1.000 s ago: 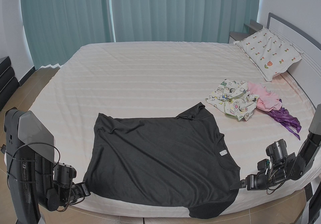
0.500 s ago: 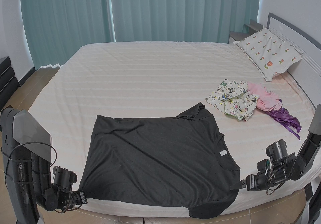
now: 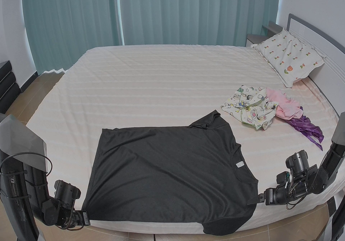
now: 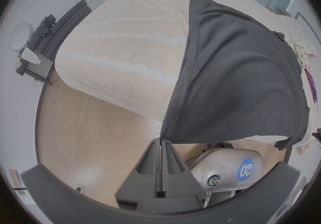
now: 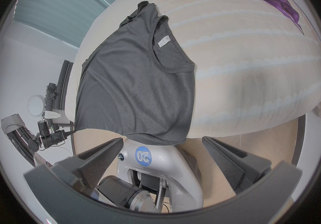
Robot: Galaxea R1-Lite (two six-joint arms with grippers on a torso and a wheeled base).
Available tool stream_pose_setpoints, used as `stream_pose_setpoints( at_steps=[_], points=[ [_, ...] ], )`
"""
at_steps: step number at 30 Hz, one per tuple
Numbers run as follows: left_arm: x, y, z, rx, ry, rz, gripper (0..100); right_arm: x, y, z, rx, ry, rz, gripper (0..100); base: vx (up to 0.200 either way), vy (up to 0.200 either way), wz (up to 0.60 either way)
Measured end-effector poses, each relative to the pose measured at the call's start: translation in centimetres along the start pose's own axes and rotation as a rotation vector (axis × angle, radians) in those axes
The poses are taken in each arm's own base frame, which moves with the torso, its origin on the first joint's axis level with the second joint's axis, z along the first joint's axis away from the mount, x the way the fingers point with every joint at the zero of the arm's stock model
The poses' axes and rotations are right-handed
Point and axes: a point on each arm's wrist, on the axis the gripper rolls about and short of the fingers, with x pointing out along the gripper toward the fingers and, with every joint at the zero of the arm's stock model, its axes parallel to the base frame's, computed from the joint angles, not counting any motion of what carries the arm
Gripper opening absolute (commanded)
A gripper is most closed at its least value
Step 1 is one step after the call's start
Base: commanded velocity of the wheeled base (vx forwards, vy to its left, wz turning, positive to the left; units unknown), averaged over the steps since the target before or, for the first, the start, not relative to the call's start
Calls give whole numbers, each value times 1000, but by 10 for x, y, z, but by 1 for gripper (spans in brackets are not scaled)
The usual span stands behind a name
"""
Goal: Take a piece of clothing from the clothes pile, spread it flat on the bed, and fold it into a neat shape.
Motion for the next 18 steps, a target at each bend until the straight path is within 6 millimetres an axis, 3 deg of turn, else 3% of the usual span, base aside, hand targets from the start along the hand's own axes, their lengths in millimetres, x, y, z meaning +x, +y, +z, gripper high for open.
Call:
stream_pose_setpoints(
  at_steps=[2,3,11,18],
  points=[
    [0,0,0,2,5,2,0,0,0,0,0,0,0,100,0,0,0],
    [0,0,-1,3,8,3,100,0,0,0,0,0,0,100,0,0,0],
    [-1,0,1,-2,-6,-3,100,0,0,0,0,-1,0,100,0,0,0],
    [-3,-4,14,-43,-130,-56,100,-1,1,4,-1,-20,5,100,0,0,0]
  ],
)
